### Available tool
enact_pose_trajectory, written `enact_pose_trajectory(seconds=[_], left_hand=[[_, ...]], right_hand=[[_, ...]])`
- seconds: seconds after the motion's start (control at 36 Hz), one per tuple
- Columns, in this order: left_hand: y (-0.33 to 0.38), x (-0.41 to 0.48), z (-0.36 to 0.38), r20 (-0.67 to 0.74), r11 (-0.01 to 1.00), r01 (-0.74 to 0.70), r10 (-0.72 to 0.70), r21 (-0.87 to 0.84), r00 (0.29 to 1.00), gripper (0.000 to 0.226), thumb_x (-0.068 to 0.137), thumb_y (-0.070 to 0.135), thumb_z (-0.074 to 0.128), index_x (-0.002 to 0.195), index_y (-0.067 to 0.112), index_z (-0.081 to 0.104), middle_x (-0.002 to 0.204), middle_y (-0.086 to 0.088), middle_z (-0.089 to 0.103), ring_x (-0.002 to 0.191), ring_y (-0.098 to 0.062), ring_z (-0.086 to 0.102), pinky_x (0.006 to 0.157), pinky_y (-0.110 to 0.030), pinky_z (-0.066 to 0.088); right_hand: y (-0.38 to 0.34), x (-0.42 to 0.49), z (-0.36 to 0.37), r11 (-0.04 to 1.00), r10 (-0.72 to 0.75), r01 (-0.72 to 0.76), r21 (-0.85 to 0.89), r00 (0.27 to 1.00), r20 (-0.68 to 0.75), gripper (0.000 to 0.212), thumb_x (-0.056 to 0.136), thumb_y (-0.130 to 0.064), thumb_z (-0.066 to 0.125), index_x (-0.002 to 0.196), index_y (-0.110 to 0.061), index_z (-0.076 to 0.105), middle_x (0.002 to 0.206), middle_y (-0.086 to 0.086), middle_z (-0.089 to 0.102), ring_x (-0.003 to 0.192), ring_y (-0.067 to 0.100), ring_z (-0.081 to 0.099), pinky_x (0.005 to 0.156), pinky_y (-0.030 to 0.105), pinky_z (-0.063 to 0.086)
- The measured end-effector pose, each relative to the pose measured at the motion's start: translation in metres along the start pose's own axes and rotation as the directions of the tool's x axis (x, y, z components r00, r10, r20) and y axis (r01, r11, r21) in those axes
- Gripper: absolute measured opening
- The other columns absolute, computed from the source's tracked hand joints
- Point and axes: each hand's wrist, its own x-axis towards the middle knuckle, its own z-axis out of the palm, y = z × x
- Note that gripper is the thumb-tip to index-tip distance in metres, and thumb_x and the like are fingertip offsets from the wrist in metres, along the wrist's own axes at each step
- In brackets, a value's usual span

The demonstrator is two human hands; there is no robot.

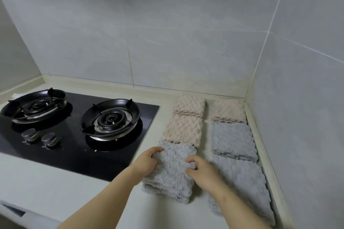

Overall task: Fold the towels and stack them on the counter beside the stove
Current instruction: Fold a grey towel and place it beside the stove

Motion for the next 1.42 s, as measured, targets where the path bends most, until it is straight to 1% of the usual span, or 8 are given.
enact_pose_trajectory(seconds=[0.28, 0.42, 0.5, 0.58, 0.75, 1.17, 1.31, 1.42], left_hand=[[-0.003, 0.004, 0.000, -0.008, 1.000, -0.010, 0.010, 0.004, 1.000, 0.047, 0.093, -0.005, 0.038, 0.129, 0.023, 0.049, 0.131, -0.007, 0.047, 0.063, -0.008, 0.048, 0.052, -0.011, 0.041], [-0.011, 0.003, 0.003, -0.007, 0.994, 0.002, -0.002, 0.111, 1.000, 0.048, 0.092, -0.002, 0.038, 0.129, 0.026, 0.049, 0.134, -0.014, 0.049, 0.063, -0.008, 0.048, 0.051, -0.010, 0.040], [-0.010, -0.001, 0.003, -0.014, 0.964, -0.014, 0.019, 0.267, 1.000, 0.053, 0.090, 0.000, 0.036, 0.132, 0.030, 0.046, 0.145, -0.011, 0.038, 0.093, -0.018, 0.054, 0.073, -0.019, 0.047], [-0.001, -0.007, 0.007, -0.100, 0.820, -0.101, 0.189, 0.564, 0.977, 0.050, 0.093, 0.014, 0.037, 0.140, 0.031, 0.036, 0.158, -0.004, 0.007, 0.139, -0.029, 0.021, 0.109, -0.034, 0.027], [-0.007, -0.003, 0.023, 0.072, 0.679, -0.185, 0.191, 0.710, 0.979, 0.060, 0.095, 0.049, 0.014, 0.149, 0.024, 0.014, 0.159, 0.002, 0.006, 0.147, -0.020, 0.003, 0.119, -0.034, 0.007], [-0.008, -0.009, 0.029, 0.086, 0.592, -0.121, 0.087, 0.797, 0.992, 0.053, 0.100, 0.042, 0.024, 0.149, 0.026, 0.015, 0.157, 0.007, 0.009, 0.147, -0.018, -0.004, 0.118, -0.046, 0.001], [0.017, 0.005, 0.008, -0.046, 0.727, -0.107, 0.187, 0.678, 0.981, 0.037, 0.094, 0.043, 0.041, 0.128, 0.031, 0.050, 0.129, 0.002, 0.044, 0.129, -0.020, 0.033, 0.104, -0.038, 0.029], [0.044, 0.031, -0.013, -0.138, 0.888, -0.149, 0.229, 0.434, 0.964, 0.025, 0.093, 0.031, 0.048, 0.115, 0.024, 0.058, 0.121, -0.003, 0.044, 0.104, -0.016, 0.044, 0.083, -0.027, 0.038]], right_hand=[[-0.004, 0.004, 0.003, 0.997, 0.012, -0.009, 0.083, 0.999, -0.033, 0.028, 0.091, -0.016, 0.052, 0.119, -0.024, 0.052, 0.075, -0.005, 0.054, 0.045, 0.006, 0.037, 0.041, 0.013, 0.029], [0.001, 0.002, 0.009, 0.999, 0.049, -0.049, 0.019, 0.999, -0.009, 0.030, 0.090, -0.018, 0.053, 0.119, -0.025, 0.053, 0.074, -0.003, 0.055, 0.046, 0.007, 0.037, 0.049, 0.023, 0.031], [-0.002, 0.000, 0.009, 0.991, -0.017, 0.005, -0.134, 0.996, -0.091, 0.035, 0.088, -0.021, 0.054, 0.123, -0.025, 0.050, 0.113, 0.000, 0.047, 0.078, 0.009, 0.051, 0.072, 0.024, 0.041], [-0.010, -0.002, 0.008, 0.911, -0.194, 0.118, -0.396, 0.968, -0.158, 0.049, 0.092, -0.028, 0.048, 0.138, -0.025, 0.035, 0.150, -0.001, 0.016, 0.135, 0.019, 0.023, 0.108, 0.030, 0.028], [0.002, 0.007, 0.018, 0.797, -0.112, 0.120, -0.592, 0.992, 0.050, 0.057, 0.100, -0.038, 0.027, 0.150, -0.023, 0.005, 0.159, -0.002, -0.007, 0.146, 0.016, -0.008, 0.117, 0.039, 0.001], [0.013, 0.013, 0.025, 0.761, -0.020, 0.078, -0.644, 0.995, 0.097, 0.057, 0.100, -0.038, 0.023, 0.151, -0.021, 0.004, 0.159, 0.000, 0.001, 0.146, 0.018, -0.003, 0.117, 0.041, -0.002], [-0.012, 0.016, 0.001, 0.890, -0.148, 0.049, -0.453, 0.972, -0.185, 0.039, 0.095, -0.030, 0.040, 0.133, -0.025, 0.044, 0.141, -0.006, 0.039, 0.129, 0.018, 0.032, 0.108, 0.033, 0.025], [-0.031, 0.029, -0.023, 0.945, -0.105, -0.005, -0.326, 0.942, -0.319, 0.030, 0.095, -0.028, 0.043, 0.124, -0.025, 0.052, 0.132, -0.004, 0.045, 0.121, 0.017, 0.037, 0.099, 0.029, 0.032]])
